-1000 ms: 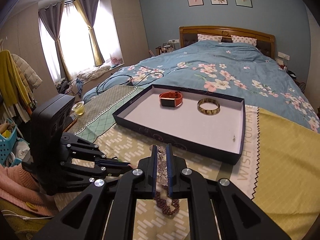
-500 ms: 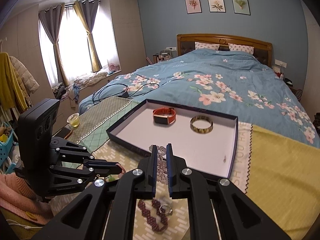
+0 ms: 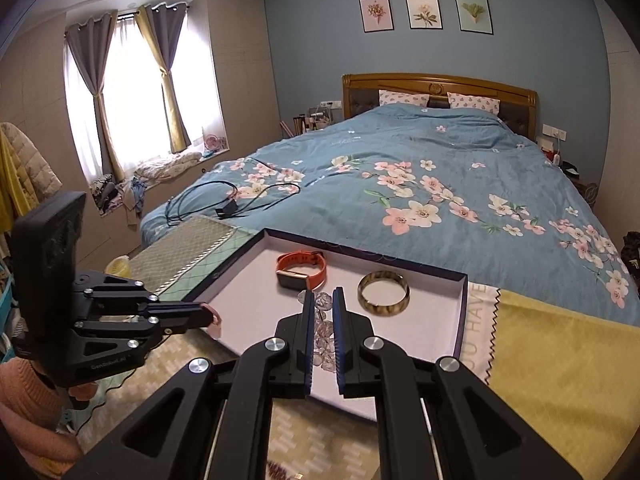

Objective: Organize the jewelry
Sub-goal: 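Carry the hair tie into the box with the left tool while the right tool drops the crystal bracelet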

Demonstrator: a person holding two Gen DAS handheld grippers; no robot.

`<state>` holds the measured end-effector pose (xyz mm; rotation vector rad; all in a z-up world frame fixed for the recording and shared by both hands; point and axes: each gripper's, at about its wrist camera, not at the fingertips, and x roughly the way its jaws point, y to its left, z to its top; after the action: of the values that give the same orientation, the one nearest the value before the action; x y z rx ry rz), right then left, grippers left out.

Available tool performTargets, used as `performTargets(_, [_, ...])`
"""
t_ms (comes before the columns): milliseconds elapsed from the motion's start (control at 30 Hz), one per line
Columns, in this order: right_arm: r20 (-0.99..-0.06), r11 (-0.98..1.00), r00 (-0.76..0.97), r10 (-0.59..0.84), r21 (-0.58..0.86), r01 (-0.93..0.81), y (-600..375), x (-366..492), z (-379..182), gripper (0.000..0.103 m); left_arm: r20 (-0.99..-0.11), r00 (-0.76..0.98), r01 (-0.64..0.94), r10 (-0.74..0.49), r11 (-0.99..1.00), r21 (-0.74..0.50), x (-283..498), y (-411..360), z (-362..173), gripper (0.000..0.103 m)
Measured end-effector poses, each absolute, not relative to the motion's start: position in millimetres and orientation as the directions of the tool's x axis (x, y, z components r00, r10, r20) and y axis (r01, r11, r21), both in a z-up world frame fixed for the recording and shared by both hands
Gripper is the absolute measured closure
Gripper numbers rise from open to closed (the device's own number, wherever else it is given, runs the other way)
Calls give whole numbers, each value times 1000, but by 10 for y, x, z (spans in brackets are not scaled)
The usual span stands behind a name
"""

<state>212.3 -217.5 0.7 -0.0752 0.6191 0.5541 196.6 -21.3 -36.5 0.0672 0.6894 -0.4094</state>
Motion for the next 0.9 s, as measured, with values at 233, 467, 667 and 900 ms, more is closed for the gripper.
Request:
performTargets(233, [-591,859,659,465,120,-498,-2086,2465,-104,96,-658,692,350,-297,935,-54,2286,-169,-442,100])
performTargets(467, [-607,887,680,411,95,-451,-2077,2651,-175,96,-689,674,323,-267,945,-51,2570,-135,-558,100])
performTargets(667, [-622,916,700,350,73,-394,-2115,2761,-271,96,-716,651,305,-251,951,-55,2749,-119,-692,100])
performTargets(900, [-665,904,660,349,53,-425,-1918,2800,-479,96,-743,624,286,-242,956,-72,2915,-100,-827,100])
